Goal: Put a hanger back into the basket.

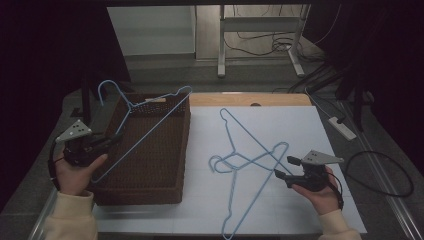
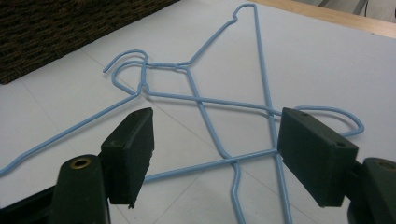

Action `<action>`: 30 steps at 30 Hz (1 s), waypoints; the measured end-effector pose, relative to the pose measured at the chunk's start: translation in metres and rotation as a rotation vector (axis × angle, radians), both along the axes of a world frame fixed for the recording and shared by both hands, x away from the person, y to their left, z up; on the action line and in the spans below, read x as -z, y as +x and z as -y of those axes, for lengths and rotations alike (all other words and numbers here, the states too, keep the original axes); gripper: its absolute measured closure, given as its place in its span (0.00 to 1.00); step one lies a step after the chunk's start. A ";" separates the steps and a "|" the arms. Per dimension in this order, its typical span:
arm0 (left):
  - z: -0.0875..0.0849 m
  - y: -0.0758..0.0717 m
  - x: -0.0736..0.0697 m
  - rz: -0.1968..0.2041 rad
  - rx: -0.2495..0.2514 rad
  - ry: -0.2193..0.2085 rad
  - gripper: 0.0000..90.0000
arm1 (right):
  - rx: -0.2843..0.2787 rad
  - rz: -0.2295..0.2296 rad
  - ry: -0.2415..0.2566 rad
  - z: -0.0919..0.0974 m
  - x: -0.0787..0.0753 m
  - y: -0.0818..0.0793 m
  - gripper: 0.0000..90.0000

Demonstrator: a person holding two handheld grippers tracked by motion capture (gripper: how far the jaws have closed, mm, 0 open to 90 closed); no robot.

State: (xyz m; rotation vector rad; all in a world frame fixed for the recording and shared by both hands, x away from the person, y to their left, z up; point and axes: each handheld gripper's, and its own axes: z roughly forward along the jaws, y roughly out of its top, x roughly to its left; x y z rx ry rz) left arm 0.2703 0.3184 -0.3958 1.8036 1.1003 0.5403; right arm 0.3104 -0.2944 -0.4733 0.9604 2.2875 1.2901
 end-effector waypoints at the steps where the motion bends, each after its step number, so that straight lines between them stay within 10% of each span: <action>1: -0.001 0.000 0.001 -0.003 -0.003 0.003 0.96 | -0.001 0.000 -0.001 0.000 0.000 0.000 0.31; 30: -0.005 0.047 0.023 -0.142 -0.029 0.075 0.96 | -0.023 -0.014 -0.013 -0.003 0.003 0.000 0.30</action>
